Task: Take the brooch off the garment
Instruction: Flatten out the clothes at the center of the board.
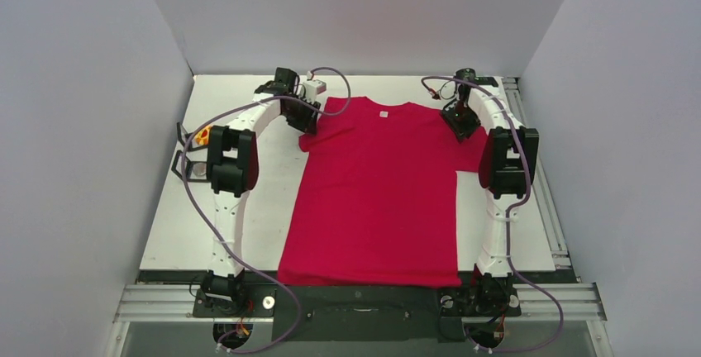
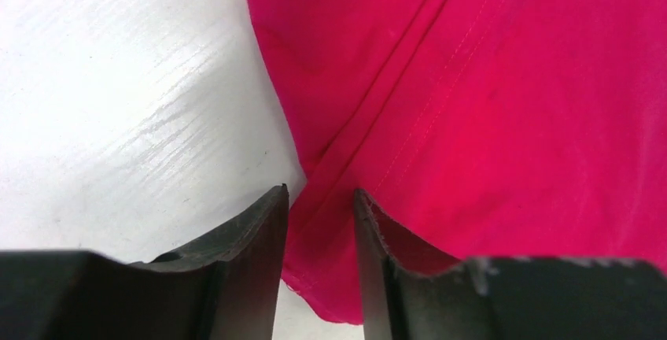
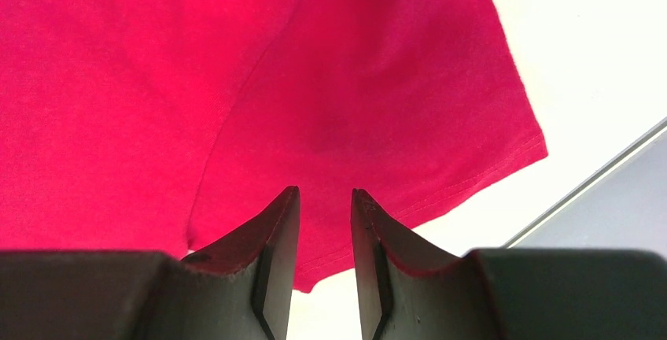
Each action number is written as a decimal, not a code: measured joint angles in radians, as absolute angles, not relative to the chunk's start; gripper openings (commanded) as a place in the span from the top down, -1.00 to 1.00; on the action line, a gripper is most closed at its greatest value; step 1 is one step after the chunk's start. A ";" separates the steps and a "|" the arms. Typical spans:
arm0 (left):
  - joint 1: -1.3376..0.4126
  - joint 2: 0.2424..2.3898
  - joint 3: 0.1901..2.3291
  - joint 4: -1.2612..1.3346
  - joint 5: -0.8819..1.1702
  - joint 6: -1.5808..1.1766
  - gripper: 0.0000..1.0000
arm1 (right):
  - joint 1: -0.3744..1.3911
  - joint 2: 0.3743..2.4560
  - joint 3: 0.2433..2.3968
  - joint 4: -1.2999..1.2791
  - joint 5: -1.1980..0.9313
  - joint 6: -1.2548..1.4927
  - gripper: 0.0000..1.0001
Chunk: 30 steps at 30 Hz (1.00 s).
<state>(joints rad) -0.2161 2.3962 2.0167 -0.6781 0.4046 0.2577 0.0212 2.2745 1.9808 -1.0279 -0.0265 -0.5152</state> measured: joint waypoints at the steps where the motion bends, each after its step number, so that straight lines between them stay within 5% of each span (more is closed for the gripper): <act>1: -0.220 2.398 2.020 -0.682 0.394 0.264 0.57 | 0.021 2.278 1.981 -1.024 -0.017 -0.515 0.47; 5: -0.220 2.402 2.012 -0.689 0.351 0.269 0.99 | 0.021 2.304 1.981 -1.012 0.027 -0.517 0.49; 18: -0.115 2.263 1.790 -0.587 0.163 0.228 1.00 | 0.015 2.338 1.959 -0.997 0.135 -0.543 0.52; 26: -0.078 2.244 1.755 -0.563 0.205 0.210 0.21 | 0.009 2.336 1.978 -1.021 0.003 -0.558 0.47; 30: -0.078 2.235 1.745 -0.540 0.275 0.209 0.09 | 0.015 2.322 2.024 -1.007 -0.116 -0.532 0.44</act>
<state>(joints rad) -0.0780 2.2349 1.7447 -0.5404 0.2749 0.2089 0.0154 2.3222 2.0235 -1.0065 -0.1162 -0.5320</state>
